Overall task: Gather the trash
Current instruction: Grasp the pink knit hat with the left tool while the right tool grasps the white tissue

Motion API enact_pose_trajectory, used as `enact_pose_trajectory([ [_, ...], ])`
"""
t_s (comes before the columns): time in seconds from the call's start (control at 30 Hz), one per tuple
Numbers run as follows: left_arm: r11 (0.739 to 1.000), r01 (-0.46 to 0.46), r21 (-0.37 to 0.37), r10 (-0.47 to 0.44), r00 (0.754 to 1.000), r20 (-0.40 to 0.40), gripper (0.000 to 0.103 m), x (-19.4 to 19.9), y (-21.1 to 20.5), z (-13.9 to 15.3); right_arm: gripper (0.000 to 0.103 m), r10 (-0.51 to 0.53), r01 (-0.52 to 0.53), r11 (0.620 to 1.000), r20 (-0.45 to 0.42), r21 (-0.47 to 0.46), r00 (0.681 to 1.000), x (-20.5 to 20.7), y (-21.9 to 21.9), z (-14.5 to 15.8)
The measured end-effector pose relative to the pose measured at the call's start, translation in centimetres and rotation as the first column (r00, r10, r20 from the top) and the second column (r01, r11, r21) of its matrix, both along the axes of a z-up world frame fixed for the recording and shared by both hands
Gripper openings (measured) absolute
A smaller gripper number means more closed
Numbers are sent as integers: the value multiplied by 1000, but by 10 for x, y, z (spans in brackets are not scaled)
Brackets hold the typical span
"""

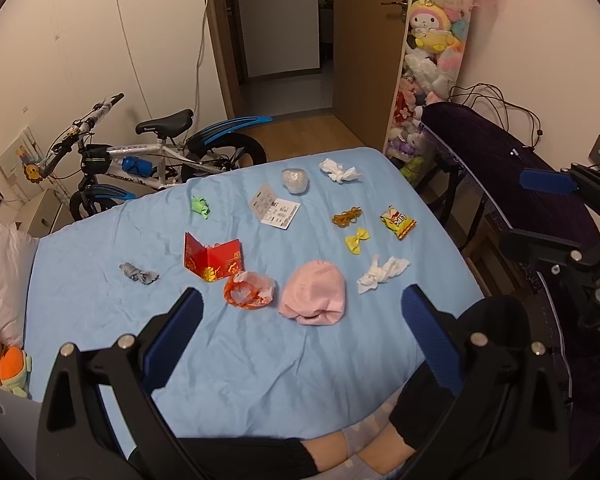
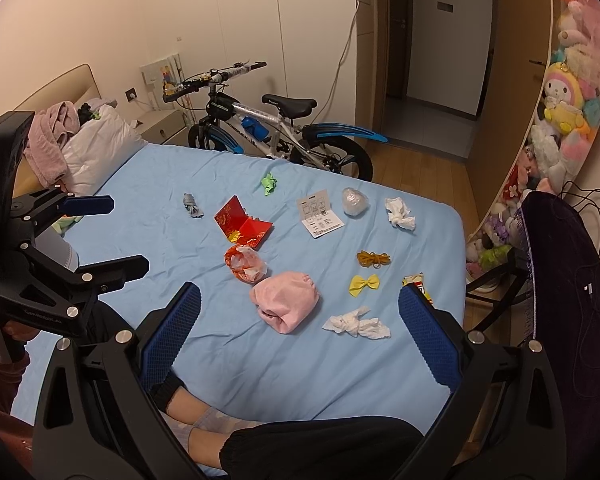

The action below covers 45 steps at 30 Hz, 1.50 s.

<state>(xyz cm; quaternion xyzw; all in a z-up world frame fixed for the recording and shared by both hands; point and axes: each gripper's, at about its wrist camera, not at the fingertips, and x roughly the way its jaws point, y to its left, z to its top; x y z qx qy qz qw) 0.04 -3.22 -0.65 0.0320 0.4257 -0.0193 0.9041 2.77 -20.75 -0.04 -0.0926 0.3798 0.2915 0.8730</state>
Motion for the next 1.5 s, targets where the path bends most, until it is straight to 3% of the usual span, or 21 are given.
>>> enact_pose_trajectory([
  [0.9,1000,6,5,-6,1000,-8,99,2,-10,-3,96,-6,6,1000,-4,-6,1000,1,-8,-6],
  [1.17,1000,14,-20,-16,995,-103,99,30,-13,-51,96,-48,47,999,-64,-22,997,29,-13,-49],
  [1.5,999,13,-33,-20,979,-204,99,82,-15,-134,96,-168,167,986,-153,-19,974,86,-23,-137],
])
